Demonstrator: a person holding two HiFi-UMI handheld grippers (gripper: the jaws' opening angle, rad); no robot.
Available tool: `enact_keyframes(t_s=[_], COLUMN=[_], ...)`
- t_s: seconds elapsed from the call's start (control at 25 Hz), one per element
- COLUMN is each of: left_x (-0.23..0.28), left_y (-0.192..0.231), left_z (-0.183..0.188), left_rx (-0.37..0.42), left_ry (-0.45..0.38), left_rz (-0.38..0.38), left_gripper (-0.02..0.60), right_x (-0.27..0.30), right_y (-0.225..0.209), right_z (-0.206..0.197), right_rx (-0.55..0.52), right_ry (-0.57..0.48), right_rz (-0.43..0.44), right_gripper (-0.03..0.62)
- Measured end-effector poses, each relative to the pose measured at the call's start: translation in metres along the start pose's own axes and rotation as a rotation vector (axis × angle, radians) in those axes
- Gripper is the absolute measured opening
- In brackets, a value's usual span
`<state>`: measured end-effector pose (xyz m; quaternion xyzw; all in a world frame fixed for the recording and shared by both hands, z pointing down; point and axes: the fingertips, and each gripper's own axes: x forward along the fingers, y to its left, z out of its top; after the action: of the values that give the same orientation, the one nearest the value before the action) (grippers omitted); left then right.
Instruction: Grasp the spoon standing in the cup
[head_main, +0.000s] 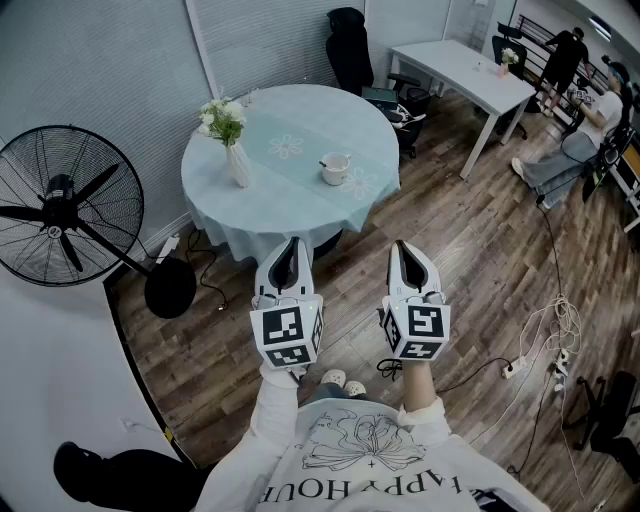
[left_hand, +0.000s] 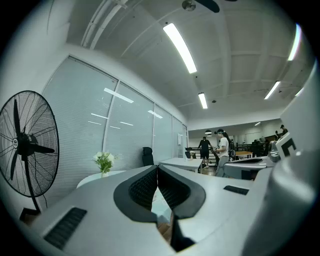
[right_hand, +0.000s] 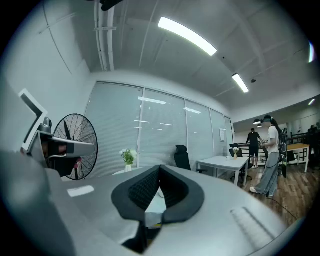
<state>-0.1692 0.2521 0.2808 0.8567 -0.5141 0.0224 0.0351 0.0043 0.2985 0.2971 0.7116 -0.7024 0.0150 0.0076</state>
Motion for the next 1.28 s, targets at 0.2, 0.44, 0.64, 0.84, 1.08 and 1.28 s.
enact_keyframes(t_s=[0.2,0.44,0.64,0.84,1.08,1.28], left_x=[0.002,0.010,0.021,0.036,0.051,0.061], left_y=[-0.003,0.001,0.005,0.012,0.019,0.026], left_z=[0.002,-0.002,-0.002,0.002,-0.004,-0.010], left_rx=[0.001,-0.010,-0.030,-0.022,-0.024,-0.027], left_ry=[-0.005,-0.001,-0.007,-0.017,-0.002,0.020], left_rz=[-0.003,-0.014,-0.035,-0.040,-0.057,-0.057], left_gripper=[0.006,0.006,0.006,0.008,0.008,0.008], right_x=[0.001,0.008,0.019,0.035,0.048,0.058], right_y=[-0.003,-0.002,-0.005,-0.007,-0.002,-0.001], right_z=[0.002,-0.001,-0.003,-0.005,-0.012,-0.017], right_rx=[0.001,0.003,0.020,0.026,0.046,0.050], right_ry=[-0.004,-0.007,-0.017,-0.014,-0.009,0.008], right_rz=[-0.005,-0.010,-0.024,-0.030,-0.026,-0.025], right_gripper=[0.011,0.011,0.011,0.011,0.011,0.011])
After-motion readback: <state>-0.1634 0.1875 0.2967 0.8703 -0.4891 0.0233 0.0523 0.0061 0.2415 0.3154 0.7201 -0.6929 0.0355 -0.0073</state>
